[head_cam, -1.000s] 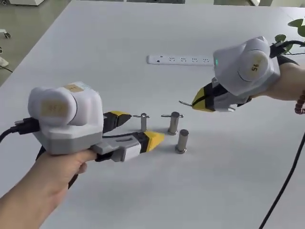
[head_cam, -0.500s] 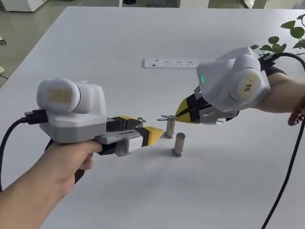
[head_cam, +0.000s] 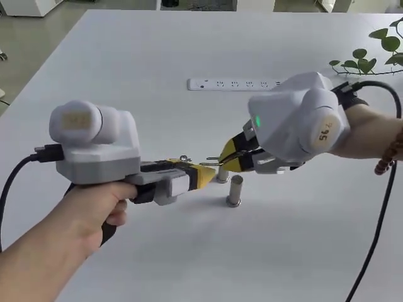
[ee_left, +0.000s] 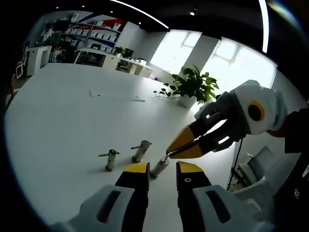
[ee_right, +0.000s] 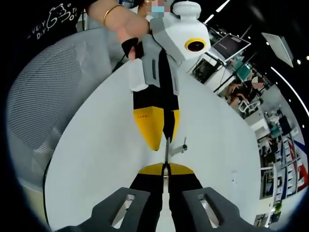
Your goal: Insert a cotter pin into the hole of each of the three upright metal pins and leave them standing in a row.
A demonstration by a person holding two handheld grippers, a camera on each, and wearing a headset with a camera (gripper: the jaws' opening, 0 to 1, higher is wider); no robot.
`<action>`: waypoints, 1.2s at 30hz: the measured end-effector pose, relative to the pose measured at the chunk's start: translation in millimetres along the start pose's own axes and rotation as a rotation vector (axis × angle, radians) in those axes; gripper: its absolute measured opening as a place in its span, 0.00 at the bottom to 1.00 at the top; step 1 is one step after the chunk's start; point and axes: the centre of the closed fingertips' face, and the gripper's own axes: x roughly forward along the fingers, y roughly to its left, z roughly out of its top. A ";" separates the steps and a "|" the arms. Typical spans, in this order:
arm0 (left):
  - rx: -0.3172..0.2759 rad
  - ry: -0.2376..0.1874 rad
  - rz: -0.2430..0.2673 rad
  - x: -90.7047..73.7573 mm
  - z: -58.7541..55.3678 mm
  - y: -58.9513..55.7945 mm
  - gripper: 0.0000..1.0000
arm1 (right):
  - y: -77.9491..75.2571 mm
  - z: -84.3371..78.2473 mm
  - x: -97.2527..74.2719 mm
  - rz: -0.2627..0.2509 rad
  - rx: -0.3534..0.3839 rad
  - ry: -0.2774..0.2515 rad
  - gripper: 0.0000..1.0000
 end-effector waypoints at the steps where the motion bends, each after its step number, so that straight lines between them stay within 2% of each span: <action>1: -0.013 -0.005 -0.008 0.0 0.5 -1.1 0.18 | 0.0 1.1 0.1 -0.001 -0.004 -0.002 0.00; 6: -0.069 -0.035 -0.038 -1.2 5.1 -4.7 0.14 | 1.0 6.8 0.4 0.001 -0.020 -0.012 0.00; 14: -0.106 -0.041 -0.045 -1.4 4.8 -4.7 0.03 | 0.8 13.3 0.1 -0.007 -0.037 -0.024 0.00; 30: -0.102 -0.057 -0.052 -1.5 4.5 -5.3 0.01 | 1.5 15.2 -1.5 -0.015 -0.040 -0.029 0.00; 36: -0.071 -0.049 -0.058 -2.8 3.1 -7.5 0.00 | 2.6 15.7 -1.6 -0.015 -0.002 -0.038 0.00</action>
